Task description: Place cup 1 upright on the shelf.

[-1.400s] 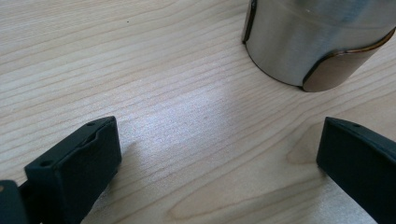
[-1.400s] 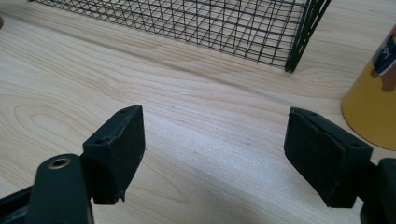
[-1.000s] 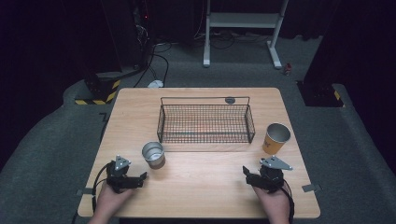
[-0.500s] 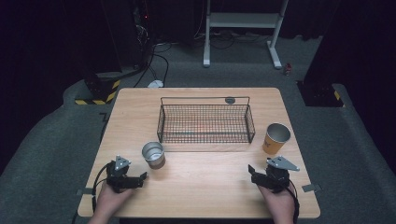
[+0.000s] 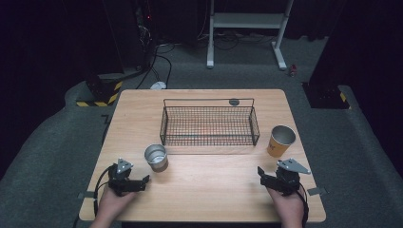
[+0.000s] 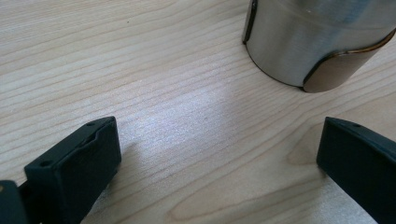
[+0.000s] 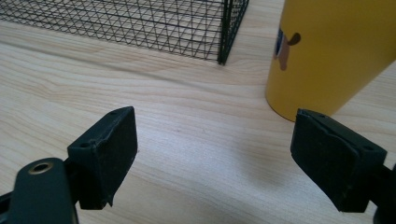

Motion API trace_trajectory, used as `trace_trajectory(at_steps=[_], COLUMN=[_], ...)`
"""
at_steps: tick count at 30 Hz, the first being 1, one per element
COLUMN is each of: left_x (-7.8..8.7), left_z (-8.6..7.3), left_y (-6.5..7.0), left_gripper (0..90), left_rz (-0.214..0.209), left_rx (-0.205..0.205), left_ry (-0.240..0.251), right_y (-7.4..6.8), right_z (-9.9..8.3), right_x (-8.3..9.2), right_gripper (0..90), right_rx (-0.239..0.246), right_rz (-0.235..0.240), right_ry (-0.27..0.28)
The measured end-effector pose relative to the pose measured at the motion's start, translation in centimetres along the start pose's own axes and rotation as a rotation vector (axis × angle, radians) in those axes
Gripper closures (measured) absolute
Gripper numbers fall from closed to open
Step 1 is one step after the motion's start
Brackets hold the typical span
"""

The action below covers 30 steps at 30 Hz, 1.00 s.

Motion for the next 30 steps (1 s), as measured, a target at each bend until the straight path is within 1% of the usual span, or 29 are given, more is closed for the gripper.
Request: trace_trajectory(at_steps=[4, 6, 12, 21, 22, 23, 25, 28, 30], left_x=[0.0, 0.0, 0.0, -0.2, -0.2, -0.2, -0.2, -0.2, -0.3], left_z=[0.0, 0.0, 0.0, 0.1, 0.1, 0.1, 0.1, 0.1, 0.2], left_y=[0.0, 0.0, 0.0, 0.1, 0.1, 0.1, 0.1, 0.1, 0.2], left_gripper=[0.1, 0.1, 0.1, 0.1, 0.1, 0.1, 0.1, 0.1, 0.1], left_rz=[0.002, 0.003, 0.004, 0.002, 0.002, 0.002, 0.002, 0.002, 0.003], left_rx=[0.001, 0.001, 0.002, 0.000, 0.001, 0.001, 0.000, 0.001, 0.002], left_ry=[-0.001, 0.000, 0.000, 0.003, 0.004, 0.004, 0.004, 0.000, 0.003], right_y=[0.3, 0.5, 1.0, 1.8, 1.9, 2.3, 2.5, 3.1, 3.8], right_z=[0.0, 0.3, 0.5, 0.8, 0.8, 1.0, 1.1, 1.3, 1.3], right_x=[0.1, 0.2, 0.3, 0.1, 0.1, 0.1, 0.1, 0.1, 0.0], right_gripper=[14.5, 14.3, 14.1, 13.3, 13.2, 12.3, 12.1, 11.6, 11.3], right_rx=[0.001, 0.008, 0.001, 0.003, -0.003, 0.009, 0.013, 0.008, 0.002], right_rz=[-0.004, -0.009, -0.019, -0.049, -0.053, -0.063, -0.070, -0.087, -0.101], right_ry=[0.002, 0.012, 0.023, 0.034, 0.031, 0.037, 0.041, 0.050, 0.041])
Point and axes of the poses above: each handheld gripper's, and its own axes: x roughly backward along the jaws, z roughly out of its top, y roughly to its right, the point moved 8 cm from there along -x, roughly forward along the jaws, and after that the axes turned 10 degrees about y, right-handed, at the moved point
